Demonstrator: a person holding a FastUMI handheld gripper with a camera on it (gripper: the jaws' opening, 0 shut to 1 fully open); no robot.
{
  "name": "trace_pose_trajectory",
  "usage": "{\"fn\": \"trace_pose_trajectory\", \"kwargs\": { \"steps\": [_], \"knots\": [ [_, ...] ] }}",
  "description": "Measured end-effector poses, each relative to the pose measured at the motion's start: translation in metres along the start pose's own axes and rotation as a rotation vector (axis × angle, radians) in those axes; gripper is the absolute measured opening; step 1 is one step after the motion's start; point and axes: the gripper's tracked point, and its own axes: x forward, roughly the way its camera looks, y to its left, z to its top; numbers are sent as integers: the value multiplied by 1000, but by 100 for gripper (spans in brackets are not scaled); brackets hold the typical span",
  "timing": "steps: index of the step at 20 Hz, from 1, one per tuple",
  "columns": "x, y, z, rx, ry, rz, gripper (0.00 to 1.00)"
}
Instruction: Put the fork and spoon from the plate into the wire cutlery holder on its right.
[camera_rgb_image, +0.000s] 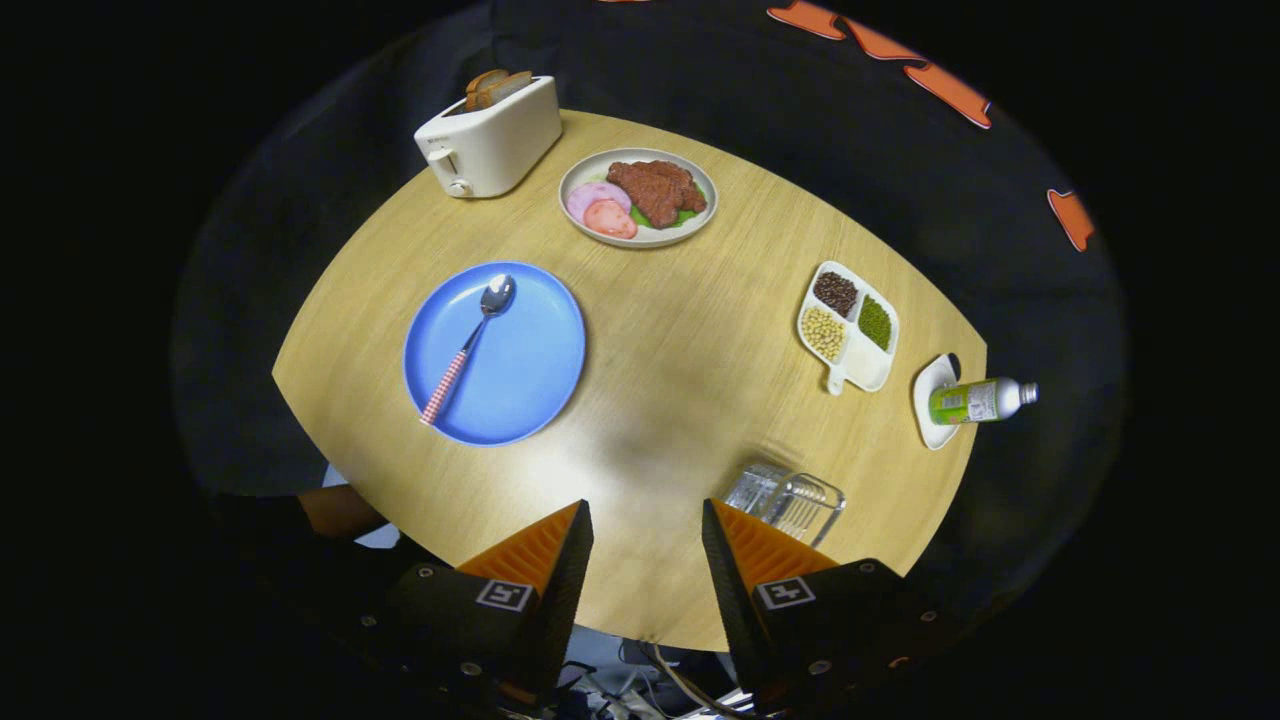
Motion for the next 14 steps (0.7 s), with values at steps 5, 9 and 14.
{"fn": "trace_pose_trajectory", "kwargs": {
  "steps": [5,9,14],
  "knots": [
    [24,73,20,-5,25,62,68],
    [44,126,38,-29,51,118,68],
    [72,167,50,-17,87,152,68]
  ]
}}
